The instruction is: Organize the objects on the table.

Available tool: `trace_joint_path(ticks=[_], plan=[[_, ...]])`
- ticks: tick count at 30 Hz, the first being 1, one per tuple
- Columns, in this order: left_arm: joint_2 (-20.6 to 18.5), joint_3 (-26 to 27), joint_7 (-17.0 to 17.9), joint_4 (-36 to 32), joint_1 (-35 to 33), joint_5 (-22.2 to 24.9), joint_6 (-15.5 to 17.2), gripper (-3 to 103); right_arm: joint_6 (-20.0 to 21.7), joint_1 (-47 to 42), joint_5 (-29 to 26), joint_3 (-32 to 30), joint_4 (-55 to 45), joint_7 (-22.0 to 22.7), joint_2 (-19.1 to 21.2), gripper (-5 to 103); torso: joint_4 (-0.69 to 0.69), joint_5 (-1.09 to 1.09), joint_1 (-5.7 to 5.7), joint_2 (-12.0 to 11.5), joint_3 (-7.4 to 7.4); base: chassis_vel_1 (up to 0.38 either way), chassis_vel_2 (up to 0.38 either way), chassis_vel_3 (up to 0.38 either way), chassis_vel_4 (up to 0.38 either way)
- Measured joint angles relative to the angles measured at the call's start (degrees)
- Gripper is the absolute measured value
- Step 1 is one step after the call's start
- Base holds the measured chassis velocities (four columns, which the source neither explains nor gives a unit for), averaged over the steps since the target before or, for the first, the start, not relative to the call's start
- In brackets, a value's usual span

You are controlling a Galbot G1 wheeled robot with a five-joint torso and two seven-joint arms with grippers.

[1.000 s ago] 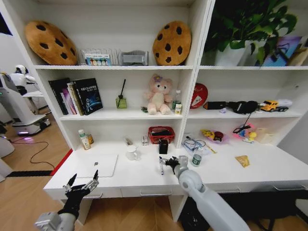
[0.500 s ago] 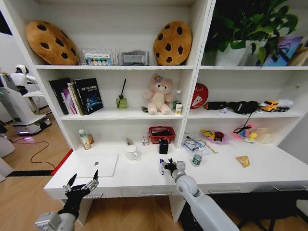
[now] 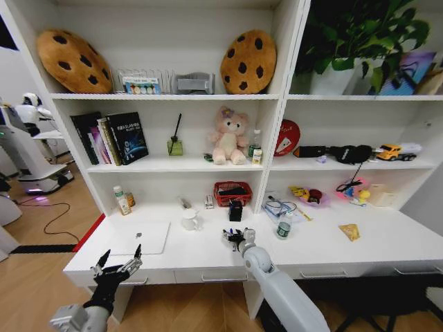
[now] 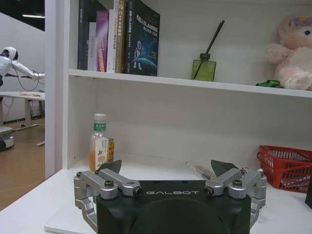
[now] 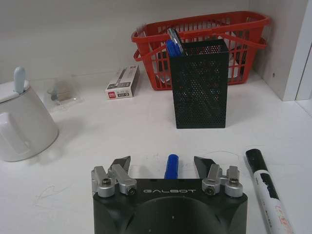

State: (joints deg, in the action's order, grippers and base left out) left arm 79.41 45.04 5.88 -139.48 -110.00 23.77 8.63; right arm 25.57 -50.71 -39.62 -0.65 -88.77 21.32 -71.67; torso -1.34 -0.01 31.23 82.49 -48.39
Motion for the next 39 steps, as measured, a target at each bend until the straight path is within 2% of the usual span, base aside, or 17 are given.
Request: trace_joint_path(ticks=[2, 4, 7, 8, 9, 11, 16, 19, 21, 22, 24, 26, 27, 28, 32, 39], plan=[[0.00, 0.00, 0.00, 0.00, 0.00, 0.00, 0.00, 100, 0.00, 0.45, 0.04, 0.30, 0.64, -0.03, -0.05, 77, 0.00, 0.00, 0.00, 0.00, 0.00, 0.000, 0.000, 0.000, 0.000], [0.00, 0.00, 0.00, 0.00, 0.00, 0.00, 0.00, 100, 0.03, 1.15, 0.03, 0.85, 1.39, -0.04, -0.07, 69, 0.00, 0.00, 0.00, 0.00, 0.00, 0.000, 0.000, 0.000, 0.000], [0.00, 0.00, 0.00, 0.00, 0.00, 0.00, 0.00, 100, 0.09, 1.53, -0.03, 1.19, 1.75, -0.02, -0.02, 64, 0.00, 0.00, 0.00, 0.00, 0.00, 0.000, 0.000, 0.000, 0.000], [0.00, 0.00, 0.00, 0.00, 0.00, 0.00, 0.00, 100, 0.12, 1.66, -0.05, 1.33, 1.89, 0.02, 0.02, 58, 0.00, 0.00, 0.00, 0.00, 0.00, 0.000, 0.000, 0.000, 0.000], [0.00, 0.00, 0.00, 0.00, 0.00, 0.00, 0.00, 100, 0.12, 1.66, -0.05, 1.33, 1.89, 0.02, 0.02, 58, 0.00, 0.00, 0.00, 0.00, 0.00, 0.000, 0.000, 0.000, 0.000], [0.00, 0.00, 0.00, 0.00, 0.00, 0.00, 0.00, 100, 0.12, 1.68, -0.02, 1.53, 2.07, 0.25, 0.08, 48, -0.01, 0.00, 0.00, 0.00, 0.00, 0.000, 0.000, 0.000, 0.000], [0.00, 0.00, 0.00, 0.00, 0.00, 0.00, 0.00, 100, -0.06, 1.47, 0.82, 1.74, 2.26, 0.46, 0.07, 47, 0.00, 0.00, -0.01, 0.00, 0.01, 0.000, 0.000, 0.000, 0.000], [0.00, 0.00, 0.00, 0.00, 0.00, 0.00, 0.00, 100, -0.20, 1.23, 1.34, 1.68, 2.45, 0.67, -0.01, 41, -0.01, -0.01, -0.01, 0.01, 0.01, 0.000, 0.000, 0.000, 0.000], [0.00, 0.00, 0.00, 0.00, 0.00, 0.00, 0.00, 100, -0.39, 1.05, 1.98, 1.71, 2.56, 0.68, 0.00, 31, -0.01, 0.00, -0.01, 0.01, 0.01, 0.000, 0.000, 0.000, 0.000], [0.00, 0.00, 0.00, 0.00, 0.00, 0.00, 0.00, 100, -0.39, 1.05, 1.98, 1.71, 2.56, 0.68, 0.00, 31, -0.01, 0.00, -0.01, 0.01, 0.01, 0.000, 0.000, 0.000, 0.000], [0.00, 0.00, 0.00, 0.00, 0.00, 0.00, 0.00, 100, -0.41, 0.95, 2.09, 1.78, 2.46, 0.66, 0.12, 20, -0.01, 0.00, 0.00, 0.01, 0.01, 0.000, 0.000, 0.000, 0.000], [0.00, 0.00, 0.00, 0.00, 0.00, 0.00, 0.00, 100, -0.41, 0.94, 2.08, 1.81, 2.33, 0.61, 0.21, 20, 0.00, 0.01, -0.01, 0.01, 0.01, 0.000, 0.000, 0.000, 0.000], [0.00, 0.00, 0.00, 0.00, 0.00, 0.00, 0.00, 100, -0.43, 0.97, 2.06, 1.79, 2.20, 0.61, 0.30, 11, 0.01, 0.00, 0.00, 0.01, 0.01, 0.000, 0.000, 0.000, 0.000], [0.00, 0.00, 0.00, 0.00, 0.00, 0.00, 0.00, 100, -0.67, 0.97, 2.10, 1.77, 2.12, 0.62, 0.37, 8, 0.00, 0.01, -0.01, 0.01, 0.01, 0.000, 0.000, 0.000, 0.000], [0.00, 0.00, 0.00, 0.00, 0.00, 0.00, 0.00, 100, -2.48, 0.84, 3.11, 1.76, 1.46, 0.18, 0.84, 7, 0.01, 0.03, 0.00, 0.00, -0.01, 0.000, 0.000, 0.000, 0.000], [0.00, 0.00, 0.00, 0.00, 0.00, 0.00, 0.00, 100, -8.58, 4.68, 6.80, -1.31, -5.80, -5.37, 4.05, 7, -0.01, -0.01, -0.01, 0.01, 0.00, 0.000, 0.000, 0.000, 0.000]])
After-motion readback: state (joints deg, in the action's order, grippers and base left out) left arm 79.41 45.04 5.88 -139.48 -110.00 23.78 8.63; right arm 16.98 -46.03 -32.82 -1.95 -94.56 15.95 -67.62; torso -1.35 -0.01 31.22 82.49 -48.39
